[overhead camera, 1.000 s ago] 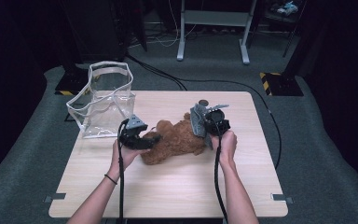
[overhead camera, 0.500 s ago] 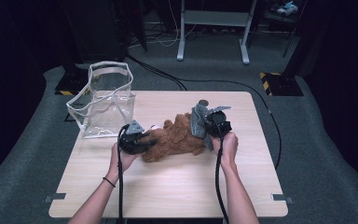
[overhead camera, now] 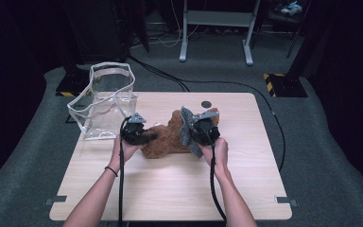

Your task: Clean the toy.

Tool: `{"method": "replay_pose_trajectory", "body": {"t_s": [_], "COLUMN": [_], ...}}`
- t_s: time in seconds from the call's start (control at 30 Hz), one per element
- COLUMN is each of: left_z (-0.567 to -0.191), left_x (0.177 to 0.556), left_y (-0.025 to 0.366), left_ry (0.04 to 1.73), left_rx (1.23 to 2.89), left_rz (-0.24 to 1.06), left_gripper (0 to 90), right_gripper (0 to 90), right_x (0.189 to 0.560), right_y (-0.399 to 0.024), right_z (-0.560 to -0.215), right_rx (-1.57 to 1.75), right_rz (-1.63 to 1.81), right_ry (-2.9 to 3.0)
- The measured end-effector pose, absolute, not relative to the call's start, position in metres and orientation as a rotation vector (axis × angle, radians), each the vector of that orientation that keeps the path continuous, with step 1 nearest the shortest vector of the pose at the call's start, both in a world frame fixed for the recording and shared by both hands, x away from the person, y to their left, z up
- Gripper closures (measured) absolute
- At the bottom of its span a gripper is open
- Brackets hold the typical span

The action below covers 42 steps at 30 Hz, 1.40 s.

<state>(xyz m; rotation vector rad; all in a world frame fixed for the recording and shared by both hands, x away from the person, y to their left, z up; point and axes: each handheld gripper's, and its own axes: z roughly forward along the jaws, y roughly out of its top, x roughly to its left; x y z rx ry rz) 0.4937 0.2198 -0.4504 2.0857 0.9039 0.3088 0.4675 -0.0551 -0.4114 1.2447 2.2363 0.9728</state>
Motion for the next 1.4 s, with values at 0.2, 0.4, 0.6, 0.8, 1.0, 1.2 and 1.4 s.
{"method": "replay_pose_trajectory", "body": {"t_s": [0.2, 0.4, 0.6, 0.8, 1.0, 1.2, 1.4], "left_z": [-0.450, -0.453, -0.453, -0.454, -0.455, -0.456, -0.456], "left_x": [0.501, 0.505, 0.507, 0.507, 0.508, 0.508, 0.508], "left_y": [0.221, 0.222, 0.221, 0.222, 0.224, 0.224, 0.225], "left_ry": [0.902, 0.922, 0.915, 0.910, 0.908, 0.893, 0.894], "left_rx": [2.101, 2.081, 2.096, 2.094, 2.095, 2.095, 2.097], "left_rz": [0.288, 0.281, 0.281, 0.269, 0.254, 0.254, 0.244], "left_gripper": [71.1, 71.8, 72.1, 72.3, 72.3, 72.5, 72.5], "right_gripper": [80.7, 80.7, 80.7, 80.7, 80.8, 81.0, 80.8], "right_x": [0.478, 0.482, 0.456, 0.440, 0.450, 0.454, 0.470], "right_y": [-0.064, -0.099, -0.082, -0.027, -0.008, -0.035, -0.087], "right_z": [-0.420, -0.429, -0.405, -0.403, -0.423, -0.425, -0.432], "right_rx": [1.298, 1.408, 1.276, 1.073, 1.037, 1.157, 1.334], "right_rz": [0.865, 0.833, 0.991, 1.019, 0.945, 0.923, 0.838], "right_ry": [2.190, 2.118, 2.114, 2.237, 2.296, 2.239, 2.154]}}
